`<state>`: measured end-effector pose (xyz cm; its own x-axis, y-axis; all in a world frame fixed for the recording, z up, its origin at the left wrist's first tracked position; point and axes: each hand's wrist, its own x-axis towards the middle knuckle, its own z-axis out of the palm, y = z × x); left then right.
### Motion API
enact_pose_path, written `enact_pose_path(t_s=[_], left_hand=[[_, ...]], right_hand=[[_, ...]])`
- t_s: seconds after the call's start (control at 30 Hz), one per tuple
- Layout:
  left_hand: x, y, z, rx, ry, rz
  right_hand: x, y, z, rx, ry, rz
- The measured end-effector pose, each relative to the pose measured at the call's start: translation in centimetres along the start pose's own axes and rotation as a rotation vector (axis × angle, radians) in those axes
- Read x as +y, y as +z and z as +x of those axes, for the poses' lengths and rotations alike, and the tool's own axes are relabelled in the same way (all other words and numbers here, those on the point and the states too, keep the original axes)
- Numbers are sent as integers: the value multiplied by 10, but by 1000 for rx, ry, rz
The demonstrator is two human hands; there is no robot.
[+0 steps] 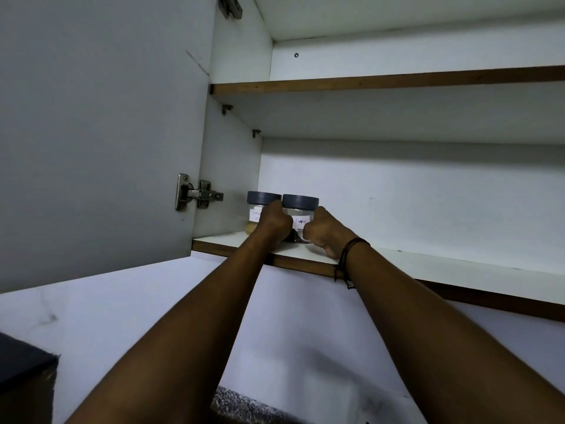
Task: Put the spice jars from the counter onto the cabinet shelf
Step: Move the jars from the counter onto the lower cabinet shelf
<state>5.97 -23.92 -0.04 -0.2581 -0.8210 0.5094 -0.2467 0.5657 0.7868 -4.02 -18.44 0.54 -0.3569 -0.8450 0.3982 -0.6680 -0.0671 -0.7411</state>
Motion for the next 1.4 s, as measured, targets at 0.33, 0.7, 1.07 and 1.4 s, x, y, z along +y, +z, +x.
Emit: enact_pose_path(t_s=[0.33,0.7,1.07,1.4], left_hand=[[8,-18,-69,139,176,-104],[-87,3,-214,18,28,-346],[-241,88,-389,-335,-340,-106],[-326,100,-473,-395,-480,14]], right_hand=[[-16,-12,-69,208,-140,-104],[68,24,-220,211,-113,52],[230,171,-360,-76,344,-27],[300,237,-433,-237,560,-120]])
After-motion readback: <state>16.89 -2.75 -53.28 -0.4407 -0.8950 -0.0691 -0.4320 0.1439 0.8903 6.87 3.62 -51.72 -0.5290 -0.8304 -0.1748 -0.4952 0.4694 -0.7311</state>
